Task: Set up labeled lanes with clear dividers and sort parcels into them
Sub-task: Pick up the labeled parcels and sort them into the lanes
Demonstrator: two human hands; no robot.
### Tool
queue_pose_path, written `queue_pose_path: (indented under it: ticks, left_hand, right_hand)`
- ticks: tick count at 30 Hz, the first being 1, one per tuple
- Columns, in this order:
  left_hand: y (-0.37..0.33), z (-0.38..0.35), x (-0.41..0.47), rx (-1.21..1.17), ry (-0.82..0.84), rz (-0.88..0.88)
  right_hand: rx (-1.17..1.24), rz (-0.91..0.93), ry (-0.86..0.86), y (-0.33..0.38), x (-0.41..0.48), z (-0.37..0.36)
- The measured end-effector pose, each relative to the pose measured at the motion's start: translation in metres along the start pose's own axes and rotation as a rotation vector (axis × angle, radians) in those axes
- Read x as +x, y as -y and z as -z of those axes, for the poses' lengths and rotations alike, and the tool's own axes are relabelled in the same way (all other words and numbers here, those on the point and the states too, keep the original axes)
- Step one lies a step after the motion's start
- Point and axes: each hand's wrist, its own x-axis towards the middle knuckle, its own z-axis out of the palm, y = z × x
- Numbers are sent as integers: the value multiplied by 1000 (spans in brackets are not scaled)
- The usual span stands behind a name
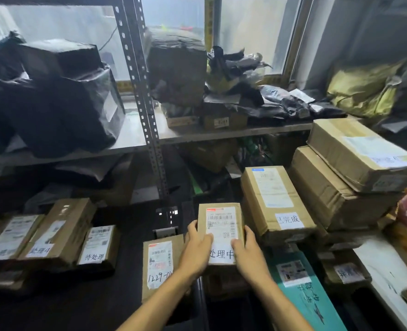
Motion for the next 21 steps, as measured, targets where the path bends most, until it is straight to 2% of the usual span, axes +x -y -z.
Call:
queue_pose_path:
  ticks: [5,13,21]
  left_hand:
    - [-5,7,26,-35,42,26]
    - [3,13,37,-2,95,-9]
    - [1,24,43,88,78,-93]
  right_hand:
    - [-32,-53,77,15,29,1]
    - [-128,-43,75,24,46,-5]
    - [-233,110,-24,42,34,-5]
